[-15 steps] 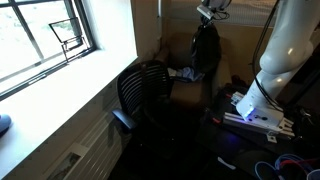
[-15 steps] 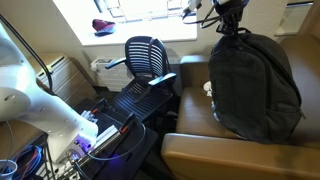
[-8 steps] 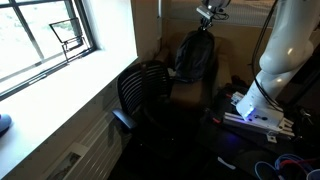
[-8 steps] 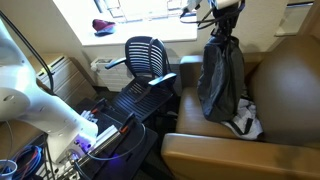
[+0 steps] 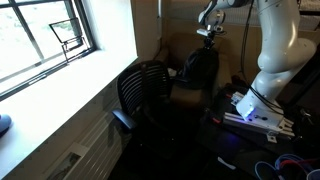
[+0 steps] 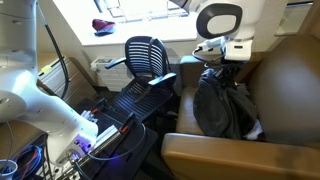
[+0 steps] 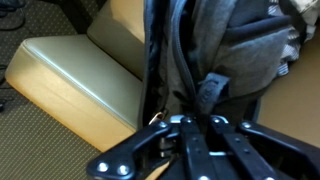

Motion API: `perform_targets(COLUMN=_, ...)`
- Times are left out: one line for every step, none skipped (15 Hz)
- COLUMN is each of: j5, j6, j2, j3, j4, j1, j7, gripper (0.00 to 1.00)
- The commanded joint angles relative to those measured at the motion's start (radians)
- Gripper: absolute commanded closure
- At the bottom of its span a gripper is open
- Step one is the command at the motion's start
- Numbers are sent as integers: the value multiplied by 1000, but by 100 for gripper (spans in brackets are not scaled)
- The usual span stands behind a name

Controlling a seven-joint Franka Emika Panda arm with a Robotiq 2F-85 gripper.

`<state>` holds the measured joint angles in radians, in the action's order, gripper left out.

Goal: Take the bag on the chair and put it on the couch

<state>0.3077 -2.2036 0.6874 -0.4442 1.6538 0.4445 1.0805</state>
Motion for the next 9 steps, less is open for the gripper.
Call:
perform_targets(j5=-15, j6=1, j2=19, j3=12, j4=-21, j1=15, j7=22, gripper=93)
perform_targets(j5=-48, j6=-90, j2=14, j3=-26, j4=-2, j1=-24, j7=74, gripper=98)
perform_targets(j5=-64, j6=-150, j2=20, j3=-43, j4=-6, j1=-37, j7=114, gripper=98)
perform_targets(j5=-88, j6=-194, j2=22, j3=-54, j4=-14, j1=-44, j7=143, gripper=98)
perform_targets(j5=-120, j6=-246, j2=26, j3=-70, j4=-17, j1=-59, j7=175, gripper=98)
perform_targets(j5=-153, j6=-296, j2=27, j3=-89, j4=-15, j1=-77, j7=205, gripper=98)
perform_targets(j5=-187, j6=-351, j2=32, j3=-108, j4=-6, j1=-98, j7=236, gripper=98)
perform_targets(j5=-217, j6=-409, j2=43, j3=-127, j4=3, j1=-116, j7=269, gripper=98)
perform_targets(j5=-247, j6=-464, j2=67, j3=-148, j4=10, j1=-138, j7=313, gripper=98)
